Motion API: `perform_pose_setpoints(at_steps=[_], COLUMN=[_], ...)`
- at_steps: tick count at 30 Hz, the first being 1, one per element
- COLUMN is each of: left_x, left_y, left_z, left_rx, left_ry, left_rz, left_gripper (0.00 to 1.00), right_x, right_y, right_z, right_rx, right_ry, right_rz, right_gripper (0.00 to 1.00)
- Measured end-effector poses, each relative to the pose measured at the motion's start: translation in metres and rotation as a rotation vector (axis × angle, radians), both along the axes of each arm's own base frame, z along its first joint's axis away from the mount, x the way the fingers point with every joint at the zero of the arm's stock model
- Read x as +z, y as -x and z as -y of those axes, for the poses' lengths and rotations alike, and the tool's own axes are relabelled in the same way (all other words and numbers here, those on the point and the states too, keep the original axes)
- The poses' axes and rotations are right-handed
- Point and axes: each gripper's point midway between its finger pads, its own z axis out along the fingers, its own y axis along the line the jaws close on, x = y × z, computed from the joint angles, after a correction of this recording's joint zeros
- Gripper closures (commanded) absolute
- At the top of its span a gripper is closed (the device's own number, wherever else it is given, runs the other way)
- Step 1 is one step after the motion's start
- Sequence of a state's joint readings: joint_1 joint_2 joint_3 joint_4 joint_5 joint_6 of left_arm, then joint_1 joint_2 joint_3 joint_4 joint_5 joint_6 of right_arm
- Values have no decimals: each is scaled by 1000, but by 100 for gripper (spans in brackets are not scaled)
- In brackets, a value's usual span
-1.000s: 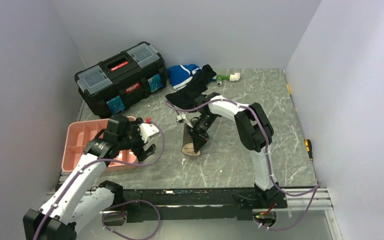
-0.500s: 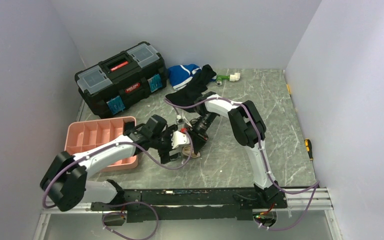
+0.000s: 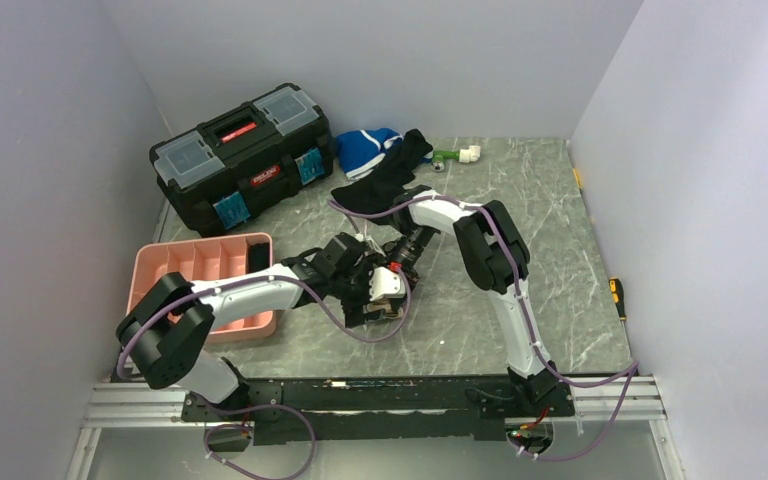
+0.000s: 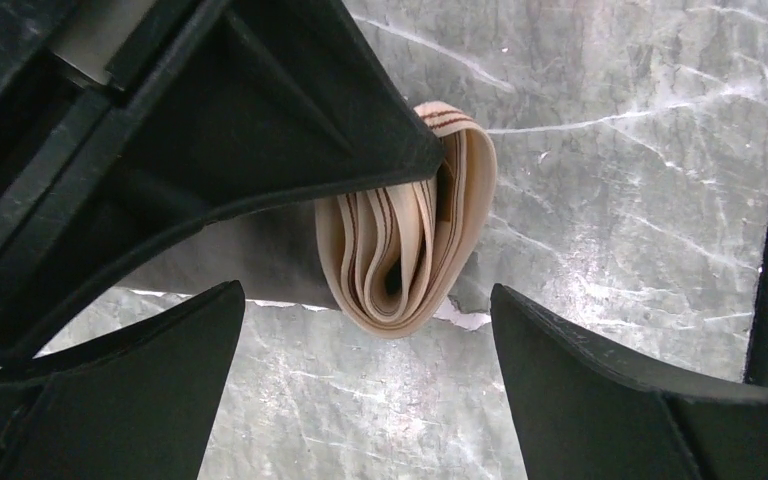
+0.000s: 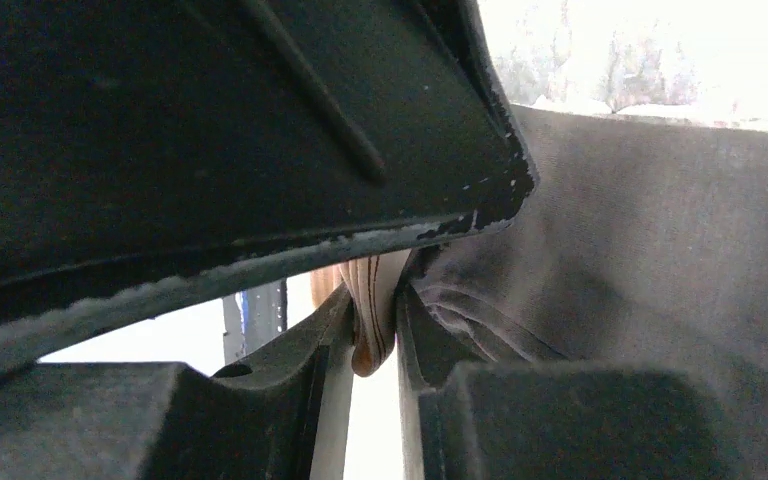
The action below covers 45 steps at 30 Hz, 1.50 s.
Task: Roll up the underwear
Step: Roll the underwear to the center of the board.
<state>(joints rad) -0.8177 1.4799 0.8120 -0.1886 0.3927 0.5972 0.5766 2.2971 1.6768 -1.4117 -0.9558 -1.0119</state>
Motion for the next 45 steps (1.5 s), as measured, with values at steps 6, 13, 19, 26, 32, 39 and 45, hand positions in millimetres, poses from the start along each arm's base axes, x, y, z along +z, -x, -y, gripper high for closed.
perform_pose_setpoints(at_steps=[6,13,19,26,32,39,45], left_x=[-12,-14,-14,-9,0,-1,-6], left_y=[0,-4,1,11,6,8,14], left_z=[5,6,4,1,12,15,18], left_rx=[11,36,33,7,-2,-11,-38], left_ry=[-41,-49,-20,43,104,129,135], left_rz=[-3,8,27,61,92,91,61], left_gripper=[5,3,1,1,2,8,16], right_x=[-5,-6,-6,-6,-6,-6,-5], right_y=[2,2,2,2,2,2,3], right_z=[7,9,8,7,7,7,7], right_rx=[6,3,4,4,2,-1,-3], right_ry=[24,27,26,28,29,31,32], right_rz=[-26,-31,-31,-33,-34,-36,-39], right_gripper=[78,78,78,78,78,78,78])
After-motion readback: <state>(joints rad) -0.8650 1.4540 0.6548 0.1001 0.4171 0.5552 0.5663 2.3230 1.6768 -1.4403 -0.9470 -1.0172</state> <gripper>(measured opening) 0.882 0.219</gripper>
